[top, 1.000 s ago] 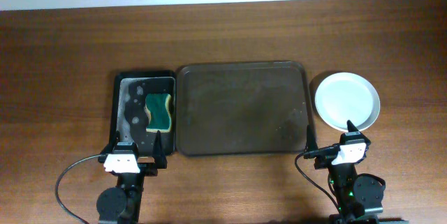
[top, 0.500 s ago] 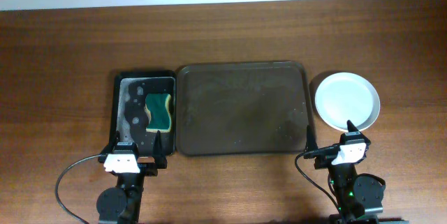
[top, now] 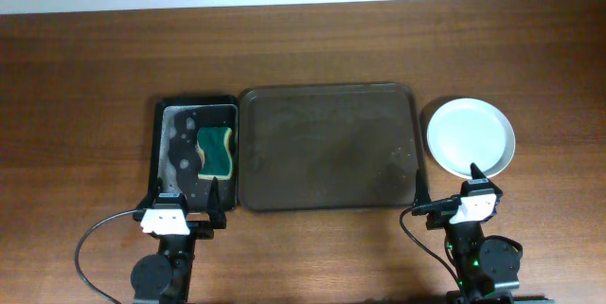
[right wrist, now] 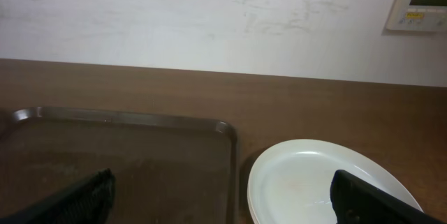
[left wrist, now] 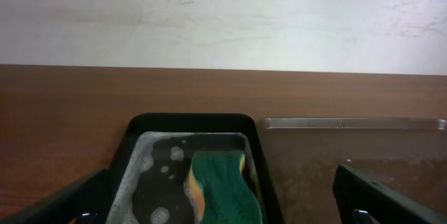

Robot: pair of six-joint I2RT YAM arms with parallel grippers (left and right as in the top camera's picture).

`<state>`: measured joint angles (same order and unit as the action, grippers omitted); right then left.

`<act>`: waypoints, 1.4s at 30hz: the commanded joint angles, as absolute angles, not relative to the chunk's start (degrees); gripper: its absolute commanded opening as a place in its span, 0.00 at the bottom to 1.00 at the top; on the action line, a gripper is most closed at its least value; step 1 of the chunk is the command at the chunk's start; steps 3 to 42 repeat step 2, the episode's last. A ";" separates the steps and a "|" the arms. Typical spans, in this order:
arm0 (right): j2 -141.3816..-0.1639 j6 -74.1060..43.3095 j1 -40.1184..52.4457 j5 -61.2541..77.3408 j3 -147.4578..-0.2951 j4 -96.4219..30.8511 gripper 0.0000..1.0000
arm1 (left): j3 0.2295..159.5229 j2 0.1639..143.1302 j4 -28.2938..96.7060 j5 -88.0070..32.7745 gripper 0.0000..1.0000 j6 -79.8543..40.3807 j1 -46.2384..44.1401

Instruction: Clean dirty plates on tray and stack at the side

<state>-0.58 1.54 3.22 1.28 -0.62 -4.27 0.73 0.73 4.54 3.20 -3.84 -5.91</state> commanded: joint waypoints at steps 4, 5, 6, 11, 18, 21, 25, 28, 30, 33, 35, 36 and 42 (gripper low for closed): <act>-0.21 1.50 3.75 0.78 -0.32 -4.54 0.99 | 0.51 0.30 4.64 2.33 0.99 -2.52 -5.56; -0.21 1.50 3.75 0.78 -0.32 -4.54 0.99 | 0.51 0.30 4.64 2.33 0.99 -2.52 -5.56; -0.21 1.50 3.75 0.78 -0.32 -4.54 0.99 | 0.51 0.30 4.64 2.33 0.99 -2.52 -5.56; -0.21 1.50 3.75 0.78 -0.32 -4.54 0.99 | 0.51 0.30 4.64 2.33 0.99 -2.52 -5.56; -0.21 1.50 3.75 0.78 -0.32 -4.54 0.99 | 0.51 0.30 4.64 2.33 0.99 -2.52 -5.56; -0.21 1.50 3.75 0.78 -0.32 -4.54 0.99 | 0.51 0.30 4.64 2.33 0.99 -2.52 -5.56; -0.21 1.50 3.75 0.78 -0.32 -4.54 0.99 | 0.51 0.30 4.64 2.33 0.99 -2.52 -5.56; -0.21 1.50 3.75 0.78 -0.32 -4.54 0.99 | 0.51 0.30 4.64 2.33 0.99 -2.52 -5.56; -0.21 1.50 3.75 0.78 -0.32 -4.54 0.99 | 0.51 0.30 4.64 2.33 0.99 -2.52 -5.56; -0.21 1.50 3.75 0.78 -0.32 -4.54 0.99 | 0.51 0.30 4.64 2.33 0.99 -2.52 -5.56; -0.21 1.50 3.75 0.78 -0.32 -4.54 0.99 | 0.51 0.30 4.64 2.33 0.99 -2.52 -5.56; -0.21 1.50 3.75 0.78 -0.32 -4.54 0.99 | 0.51 0.30 4.64 2.33 0.99 -2.52 -5.56; -0.21 1.50 3.75 0.78 -0.32 -4.54 0.99 | 0.51 0.30 4.64 2.33 0.99 -2.52 -5.56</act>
